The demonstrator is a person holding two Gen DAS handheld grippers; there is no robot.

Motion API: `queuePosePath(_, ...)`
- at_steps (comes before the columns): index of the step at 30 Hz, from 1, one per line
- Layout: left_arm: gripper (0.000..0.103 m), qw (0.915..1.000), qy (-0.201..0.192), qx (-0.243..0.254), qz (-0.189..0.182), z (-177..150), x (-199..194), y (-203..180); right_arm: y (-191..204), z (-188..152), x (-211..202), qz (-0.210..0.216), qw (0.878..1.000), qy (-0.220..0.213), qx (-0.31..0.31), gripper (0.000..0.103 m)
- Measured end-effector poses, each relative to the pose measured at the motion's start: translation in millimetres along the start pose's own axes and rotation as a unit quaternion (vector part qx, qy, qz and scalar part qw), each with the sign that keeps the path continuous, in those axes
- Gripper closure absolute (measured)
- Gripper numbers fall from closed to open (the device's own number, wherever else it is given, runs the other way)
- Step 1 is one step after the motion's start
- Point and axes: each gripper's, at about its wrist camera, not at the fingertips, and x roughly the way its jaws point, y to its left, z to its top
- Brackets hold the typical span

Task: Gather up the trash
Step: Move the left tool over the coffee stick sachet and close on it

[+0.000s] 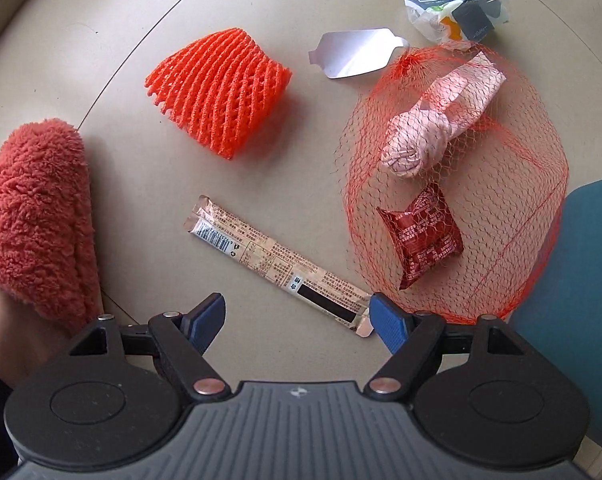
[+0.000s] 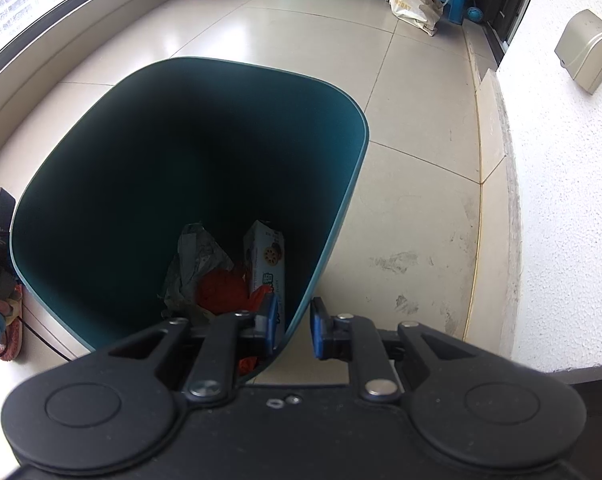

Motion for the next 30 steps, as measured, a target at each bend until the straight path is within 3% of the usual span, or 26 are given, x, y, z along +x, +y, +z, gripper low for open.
queuePosePath(9,0.024,0.9994,0.028,0.003,0.018,9,41,-12,1,1,1,0.000,1.000,0.002,-0.008,0.086)
queuePosePath(16,0.026,0.9989,0.037,-0.030,-0.006,14,50,9,2,1,2,-0.001,1.000,0.003,-0.010,0.086)
queuePosePath(18,0.030,0.9990,0.034,-0.026,-0.012,14,49,12,2,1,2,-0.002,1.000,0.003,-0.010,0.086)
queuePosePath(20,0.054,0.9987,0.036,-0.029,-0.024,13,47,14,2,1,2,-0.003,1.000,0.003,-0.009,0.086)
queuePosePath(22,0.067,0.9986,0.039,-0.024,-0.026,12,44,10,3,1,2,-0.003,1.000,0.003,-0.009,0.086)
queuePosePath(26,0.074,0.9984,0.050,-0.016,-0.021,4,39,8,3,1,2,-0.003,1.000,0.002,-0.010,0.086)
queuePosePath(30,0.076,0.9997,0.024,0.003,-0.006,-5,16,7,3,0,2,-0.004,1.000,0.000,-0.011,0.086)
